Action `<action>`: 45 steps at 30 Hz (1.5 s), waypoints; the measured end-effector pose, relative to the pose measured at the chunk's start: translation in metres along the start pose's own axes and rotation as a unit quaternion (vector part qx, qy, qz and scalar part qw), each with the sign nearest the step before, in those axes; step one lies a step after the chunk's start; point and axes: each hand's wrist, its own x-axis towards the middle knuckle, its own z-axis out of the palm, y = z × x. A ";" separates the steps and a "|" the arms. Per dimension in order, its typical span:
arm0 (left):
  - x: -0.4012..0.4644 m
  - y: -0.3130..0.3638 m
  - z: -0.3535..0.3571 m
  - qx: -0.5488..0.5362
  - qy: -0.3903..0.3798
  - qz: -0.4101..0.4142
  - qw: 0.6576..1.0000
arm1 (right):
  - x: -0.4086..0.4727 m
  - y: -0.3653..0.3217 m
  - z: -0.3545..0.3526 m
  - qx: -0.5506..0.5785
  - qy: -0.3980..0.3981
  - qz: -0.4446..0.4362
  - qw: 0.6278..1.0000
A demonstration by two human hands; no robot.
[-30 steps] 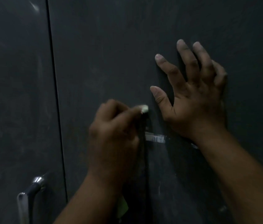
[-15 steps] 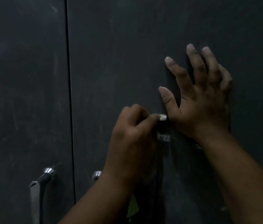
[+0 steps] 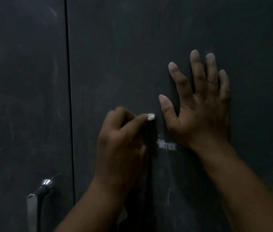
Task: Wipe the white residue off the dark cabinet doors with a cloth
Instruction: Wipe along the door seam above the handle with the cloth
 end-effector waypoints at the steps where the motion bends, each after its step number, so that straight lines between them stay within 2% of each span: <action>1: -0.003 -0.004 -0.003 -0.004 -0.003 0.000 1.000 | 0.000 0.000 0.001 0.003 0.000 -0.003 1.000; 8: 0.052 -0.050 -0.026 0.041 0.140 -0.101 0.984 | 0.000 0.002 0.004 0.010 0.010 -0.020 1.000; 10: 0.052 -0.042 -0.019 0.027 0.127 -0.073 0.989 | 0.001 0.001 0.003 0.011 0.012 -0.021 1.000; 15: 0.001 -0.010 -0.003 0.000 -0.010 0.045 0.999 | 0.002 0.000 0.001 0.001 0.009 -0.031 0.999; 18: -0.004 -0.024 -0.012 -0.006 0.009 0.011 1.000 | 0.002 0.000 0.000 0.004 0.012 -0.032 0.999; 24: 0.059 -0.050 -0.032 0.035 0.138 -0.082 0.986 | 0.012 -0.009 -0.005 -0.015 -0.006 -0.014 1.000; 27: 0.059 -0.046 -0.030 0.030 0.125 -0.070 0.989 | 0.022 -0.022 -0.006 -0.020 -0.023 -0.003 1.000; 31: 0.017 -0.048 -0.033 0.041 0.076 -0.044 0.995 | 0.020 -0.045 -0.001 -0.027 -0.069 -0.011 0.997; 39: 0.051 -0.079 -0.050 0.059 0.167 -0.095 0.980 | 0.015 -0.054 0.007 -0.024 -0.044 -0.005 0.999; 45: 0.020 -0.070 -0.040 0.047 0.086 -0.023 0.995 | 0.020 -0.070 0.009 -0.013 -0.044 0.022 0.999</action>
